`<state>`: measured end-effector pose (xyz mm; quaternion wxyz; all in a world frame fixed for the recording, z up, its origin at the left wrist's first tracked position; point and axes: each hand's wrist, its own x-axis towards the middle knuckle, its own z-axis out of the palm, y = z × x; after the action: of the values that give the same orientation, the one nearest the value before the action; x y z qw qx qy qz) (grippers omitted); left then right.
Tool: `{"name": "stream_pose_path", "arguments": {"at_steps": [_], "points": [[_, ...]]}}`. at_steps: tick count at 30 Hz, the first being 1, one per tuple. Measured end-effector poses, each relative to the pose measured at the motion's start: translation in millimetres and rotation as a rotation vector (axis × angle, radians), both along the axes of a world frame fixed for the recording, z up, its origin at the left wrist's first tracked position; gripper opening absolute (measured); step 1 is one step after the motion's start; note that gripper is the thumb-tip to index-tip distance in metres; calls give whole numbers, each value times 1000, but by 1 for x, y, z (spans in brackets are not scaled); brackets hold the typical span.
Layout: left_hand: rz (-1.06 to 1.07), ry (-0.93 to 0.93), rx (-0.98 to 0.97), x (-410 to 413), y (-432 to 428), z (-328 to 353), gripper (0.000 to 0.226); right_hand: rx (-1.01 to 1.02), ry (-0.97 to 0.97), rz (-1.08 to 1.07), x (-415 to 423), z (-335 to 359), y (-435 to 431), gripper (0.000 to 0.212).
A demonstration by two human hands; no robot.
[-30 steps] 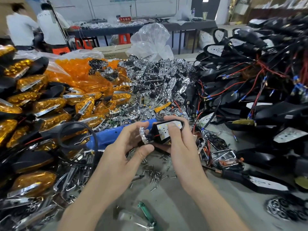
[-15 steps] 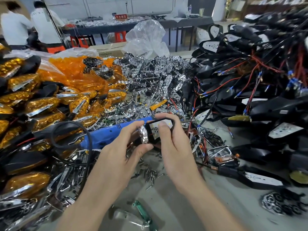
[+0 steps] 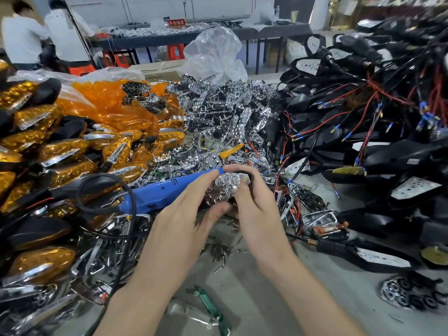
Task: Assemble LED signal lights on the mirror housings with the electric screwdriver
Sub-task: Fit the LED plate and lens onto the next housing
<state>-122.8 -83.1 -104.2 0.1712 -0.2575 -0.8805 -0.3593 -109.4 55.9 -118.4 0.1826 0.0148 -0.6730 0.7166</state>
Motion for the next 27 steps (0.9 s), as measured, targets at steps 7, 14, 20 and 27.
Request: {"name": "stream_pose_path", "arguments": {"at_steps": [7, 14, 20, 27], "points": [[-29, -32, 35, -4, 0, -7, 52, -170, -141, 94, -5, -2, 1, 36], [-8, 18, -10, -3, 1, -6, 49, -480, -209, 120, -8, 6, -1, 45], [-7, 29, 2, -3, 3, -4, 48, -553, -210, 79, -9, 1, -1, 48], [-40, -35, 12, -1, -1, -3, 47, -573, -170, 81, -13, 0, 1, 53]]}}
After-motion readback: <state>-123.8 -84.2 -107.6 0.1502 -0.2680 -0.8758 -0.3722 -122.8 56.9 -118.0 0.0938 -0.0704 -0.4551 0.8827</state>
